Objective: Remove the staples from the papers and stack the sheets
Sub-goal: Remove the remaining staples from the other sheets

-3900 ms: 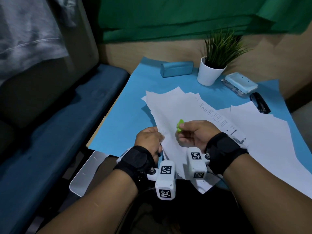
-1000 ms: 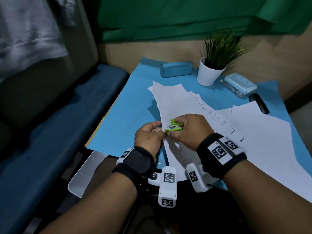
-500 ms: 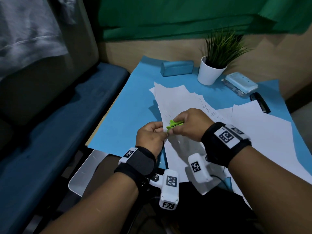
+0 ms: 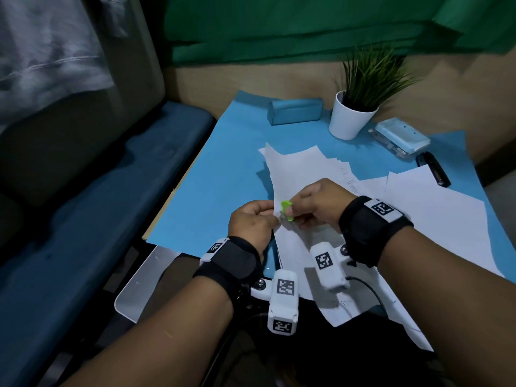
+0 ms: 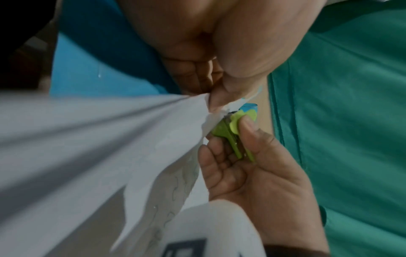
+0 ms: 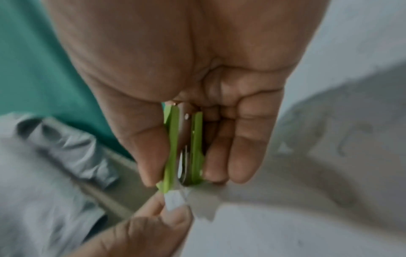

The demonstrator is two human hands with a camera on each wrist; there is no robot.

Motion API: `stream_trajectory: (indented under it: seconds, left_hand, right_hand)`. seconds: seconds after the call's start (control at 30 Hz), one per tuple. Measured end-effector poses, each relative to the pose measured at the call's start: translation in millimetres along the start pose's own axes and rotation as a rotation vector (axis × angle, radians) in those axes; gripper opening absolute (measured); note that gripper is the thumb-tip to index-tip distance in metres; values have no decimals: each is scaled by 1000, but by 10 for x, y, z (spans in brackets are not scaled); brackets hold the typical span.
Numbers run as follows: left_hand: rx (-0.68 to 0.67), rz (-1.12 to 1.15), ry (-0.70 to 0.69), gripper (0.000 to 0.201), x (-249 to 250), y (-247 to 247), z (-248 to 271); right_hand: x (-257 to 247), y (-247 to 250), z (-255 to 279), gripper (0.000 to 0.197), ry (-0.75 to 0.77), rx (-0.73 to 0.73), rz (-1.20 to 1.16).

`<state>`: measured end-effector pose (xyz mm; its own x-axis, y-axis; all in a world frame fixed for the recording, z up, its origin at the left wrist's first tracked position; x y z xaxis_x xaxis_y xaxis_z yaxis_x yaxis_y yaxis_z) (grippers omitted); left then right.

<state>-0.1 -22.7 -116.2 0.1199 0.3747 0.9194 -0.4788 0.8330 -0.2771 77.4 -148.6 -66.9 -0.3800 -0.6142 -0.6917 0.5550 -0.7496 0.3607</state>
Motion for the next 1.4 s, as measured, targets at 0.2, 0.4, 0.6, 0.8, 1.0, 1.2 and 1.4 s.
stream_trajectory:
  seconds: [0.2,0.4,0.6,0.8,1.0,1.2,1.4]
  left_hand:
    - [-21,-42,47,34,-8,18,-44]
    - [-30,-20,61,33,7,1,-30]
    - [-32,-12,65,33,1,-4,-29]
    - [-34,-22,78,30,-1,-22,-41]
    - [-38,-20,140,27,14,-17,-19]
    - [1,-1,189,26,20,6,-66]
    - [5,-27,151,25,21,48,-38]
  right_hand:
    - [126,-50,26,13,-60,-103,-218]
    - [109,-16,19,19,-55,-90,-227]
    - [101,4,18,18,-59,-77,-217]
    - [90,15,12,25,-51,-22,-201]
    - [180,-42,7,6,-142,-117,-452]
    - [330,-107,-55,8,-267,-117,-807]
    - [307,4,-46,10,-191,-64,-773]
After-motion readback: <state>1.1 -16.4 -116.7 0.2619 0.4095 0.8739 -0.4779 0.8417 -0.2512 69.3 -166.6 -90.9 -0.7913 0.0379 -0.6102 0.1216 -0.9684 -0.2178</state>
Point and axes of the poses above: each hand's wrist, its own z-axis away from the middle knuckle, its own y-axis out of the back of the hand, x = y × z, the point moved 4 cm from there along -z, towards the middle knuckle, and after that the axes turned 11 degrees about -y, right-handed, at the moved point
